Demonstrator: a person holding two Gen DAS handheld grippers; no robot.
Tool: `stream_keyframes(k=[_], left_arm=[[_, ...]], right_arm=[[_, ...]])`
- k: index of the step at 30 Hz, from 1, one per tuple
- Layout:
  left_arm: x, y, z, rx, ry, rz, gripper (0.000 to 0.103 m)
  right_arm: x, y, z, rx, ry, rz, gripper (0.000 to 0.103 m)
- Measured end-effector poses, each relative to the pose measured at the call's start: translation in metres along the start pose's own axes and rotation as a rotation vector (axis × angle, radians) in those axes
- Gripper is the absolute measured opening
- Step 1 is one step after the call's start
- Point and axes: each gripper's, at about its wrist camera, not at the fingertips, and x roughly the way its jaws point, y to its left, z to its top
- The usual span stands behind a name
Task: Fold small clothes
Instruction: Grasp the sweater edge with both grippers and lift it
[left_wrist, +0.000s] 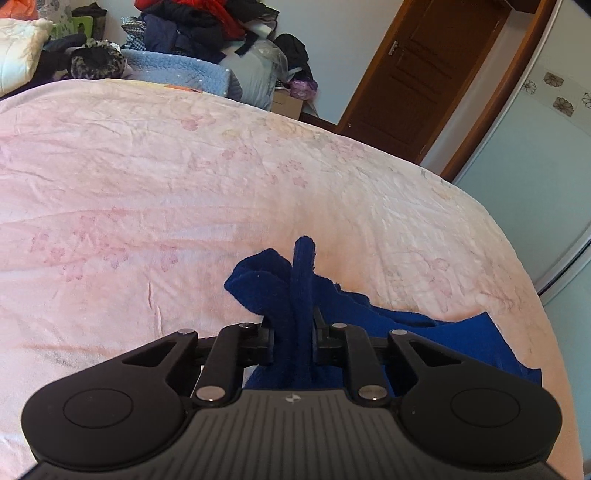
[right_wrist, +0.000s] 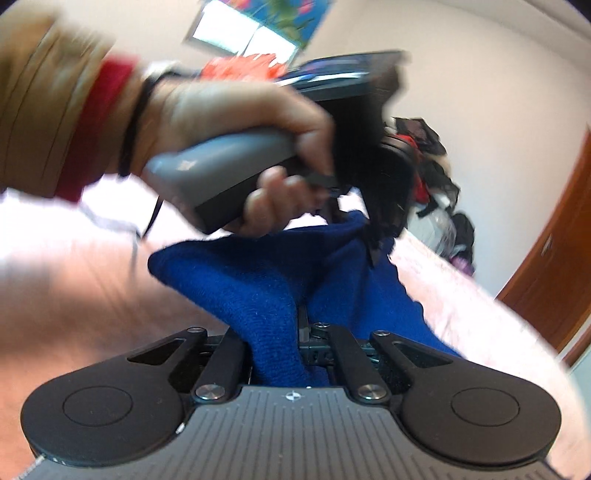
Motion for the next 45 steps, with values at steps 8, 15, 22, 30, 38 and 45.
stream_keyframes(k=[8,15,22,30,38,45], left_arm=[[-0.017,-0.052,0.005,0.019,-0.016,0.069,0.016],[-0.018,-0.115,0.001,0.107,-0.034,0.055,0.016],[-0.001,-0.177,-0.011,0.196,-0.021,0.018,0.016],[0.042,-0.233,-0.034,0.246,0.055,0.007,0.016],[0.079,-0.271,-0.058,0.283,0.119,0.006,0.016],[0.097,-0.292,-0.067,0.359,0.111,0.0,0.03]], right_arm=[[-0.041,-0.083,-0.02,0.443,-0.072,0.093,0.004],[-0.056,-0.13,-0.06,0.617,-0.109,0.071,0.004],[-0.071,-0.173,-0.103,0.739,-0.137,0.022,0.004],[-0.085,-0.203,-0.154,0.896,-0.13,-0.015,0.005],[-0.09,-0.23,-0.209,1.107,-0.119,0.005,0.005],[-0.092,-0.234,-0.233,1.167,-0.051,-0.007,0.019]])
